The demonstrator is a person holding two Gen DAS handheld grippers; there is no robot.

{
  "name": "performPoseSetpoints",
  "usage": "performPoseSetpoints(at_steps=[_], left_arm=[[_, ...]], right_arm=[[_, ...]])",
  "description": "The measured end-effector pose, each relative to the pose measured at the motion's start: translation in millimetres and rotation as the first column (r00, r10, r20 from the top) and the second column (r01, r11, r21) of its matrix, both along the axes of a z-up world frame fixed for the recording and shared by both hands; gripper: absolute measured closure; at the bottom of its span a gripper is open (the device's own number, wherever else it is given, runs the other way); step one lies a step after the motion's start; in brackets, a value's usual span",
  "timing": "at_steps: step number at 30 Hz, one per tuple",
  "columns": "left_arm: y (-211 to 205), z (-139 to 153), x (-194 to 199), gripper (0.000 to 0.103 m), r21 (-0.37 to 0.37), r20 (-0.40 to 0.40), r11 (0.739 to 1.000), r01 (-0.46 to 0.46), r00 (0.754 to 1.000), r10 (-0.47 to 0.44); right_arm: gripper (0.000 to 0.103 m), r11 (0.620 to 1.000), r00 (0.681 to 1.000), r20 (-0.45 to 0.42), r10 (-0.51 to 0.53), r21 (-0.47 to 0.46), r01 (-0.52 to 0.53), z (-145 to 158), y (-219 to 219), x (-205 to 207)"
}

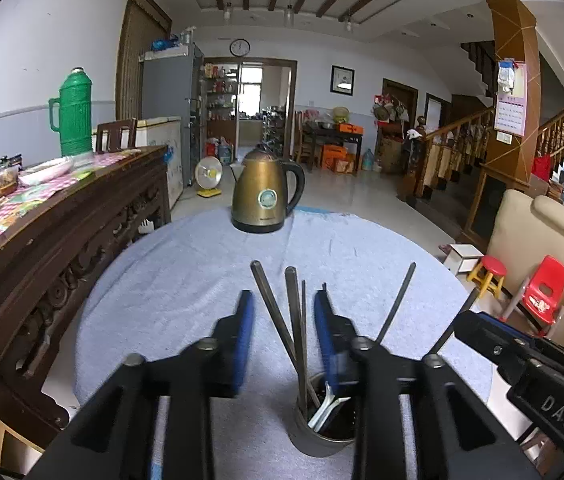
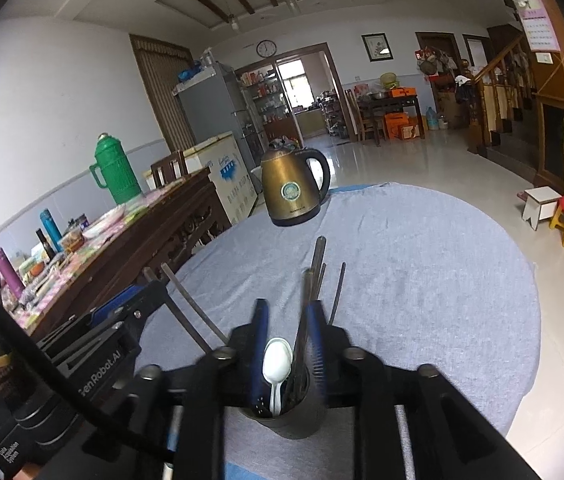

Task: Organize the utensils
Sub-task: 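Open both tools to release the chopsticks into the cup, then move both tools from the cup toward the last two dark chopsticks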

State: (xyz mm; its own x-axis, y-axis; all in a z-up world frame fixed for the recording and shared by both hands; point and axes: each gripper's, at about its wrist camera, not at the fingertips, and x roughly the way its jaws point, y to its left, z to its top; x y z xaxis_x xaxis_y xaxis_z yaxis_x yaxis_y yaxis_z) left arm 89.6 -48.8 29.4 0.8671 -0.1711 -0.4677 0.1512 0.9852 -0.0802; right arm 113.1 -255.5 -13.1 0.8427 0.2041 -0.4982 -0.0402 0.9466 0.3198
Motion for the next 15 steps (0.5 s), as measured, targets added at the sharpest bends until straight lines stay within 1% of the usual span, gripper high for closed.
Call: performPoseSetpoints(at_steps=[5, 10, 15], left_arm=[[0, 4, -4, 0.056, 0.013, 0.025, 1.000, -0.017, 1.000, 0.016], [0, 6, -6, 0.053, 0.025, 0.034, 0.999, -0.030, 0.999, 0.029], [3, 6, -4, 0.049, 0.029, 0.033, 0.999, -0.046, 0.998, 0.045]], right_arm=[[0.077, 1.000, 0.999, 0.035, -0.014, 0.023, 0.013, 4, -5, -5], [0.077, 0.998, 0.997, 0.061, -0.037, 0.045, 0.034, 8, -12, -10], [0.077, 0.996, 0.997, 0.050, -0.054, 0.068, 0.051, 6, -20, -8]])
